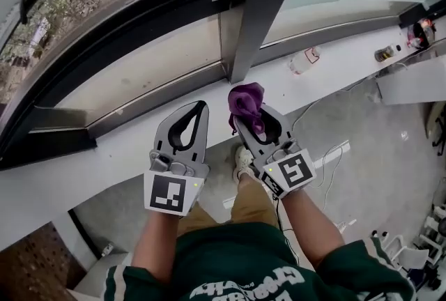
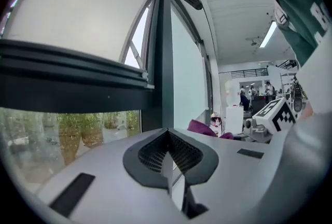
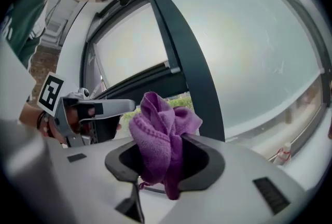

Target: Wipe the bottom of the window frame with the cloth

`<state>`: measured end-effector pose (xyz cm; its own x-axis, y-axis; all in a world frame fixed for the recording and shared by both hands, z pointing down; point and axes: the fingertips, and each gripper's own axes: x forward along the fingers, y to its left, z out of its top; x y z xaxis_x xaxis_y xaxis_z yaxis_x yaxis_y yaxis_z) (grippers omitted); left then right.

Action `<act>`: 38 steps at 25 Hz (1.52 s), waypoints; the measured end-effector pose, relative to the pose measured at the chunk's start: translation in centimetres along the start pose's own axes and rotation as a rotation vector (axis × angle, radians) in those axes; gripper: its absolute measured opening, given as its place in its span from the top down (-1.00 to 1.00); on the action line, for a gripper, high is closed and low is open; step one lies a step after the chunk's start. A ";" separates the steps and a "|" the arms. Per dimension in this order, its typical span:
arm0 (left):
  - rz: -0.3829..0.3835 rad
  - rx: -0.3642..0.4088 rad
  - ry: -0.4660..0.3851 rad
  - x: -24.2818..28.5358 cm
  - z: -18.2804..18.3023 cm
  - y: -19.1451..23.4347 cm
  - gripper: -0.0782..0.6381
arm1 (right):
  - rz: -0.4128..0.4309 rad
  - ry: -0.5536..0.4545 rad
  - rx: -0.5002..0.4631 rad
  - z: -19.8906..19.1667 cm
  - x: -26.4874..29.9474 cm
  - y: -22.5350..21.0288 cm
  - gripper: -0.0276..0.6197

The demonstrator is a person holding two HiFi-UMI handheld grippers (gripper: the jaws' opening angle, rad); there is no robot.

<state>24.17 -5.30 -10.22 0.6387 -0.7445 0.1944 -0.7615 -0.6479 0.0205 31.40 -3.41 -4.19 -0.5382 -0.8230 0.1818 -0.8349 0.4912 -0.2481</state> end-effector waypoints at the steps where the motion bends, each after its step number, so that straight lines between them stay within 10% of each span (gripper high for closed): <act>1: -0.001 -0.001 0.007 0.6 -1.4 0.0 0.76 | 0.008 0.014 0.011 -1.7 0.7 -0.7 0.40; 11: -0.072 0.008 0.106 5.8 -20.8 4.2 0.76 | -0.161 0.283 -0.093 -24.3 9.6 -5.8 0.40; 18: -0.126 -0.048 0.138 9.2 -30.7 4.5 0.76 | -0.229 0.335 -0.071 -33.2 13.1 -9.3 0.40; 38: -0.096 -0.099 0.251 14.1 -41.2 5.9 0.76 | -0.185 0.667 -0.104 -45.4 20.6 -16.3 0.40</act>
<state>24.15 -12.97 33.09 0.6705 -0.6092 0.4234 -0.7136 -0.6857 0.1436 28.67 -15.44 46.83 -0.3143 -0.5613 0.7656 -0.9084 0.4121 -0.0708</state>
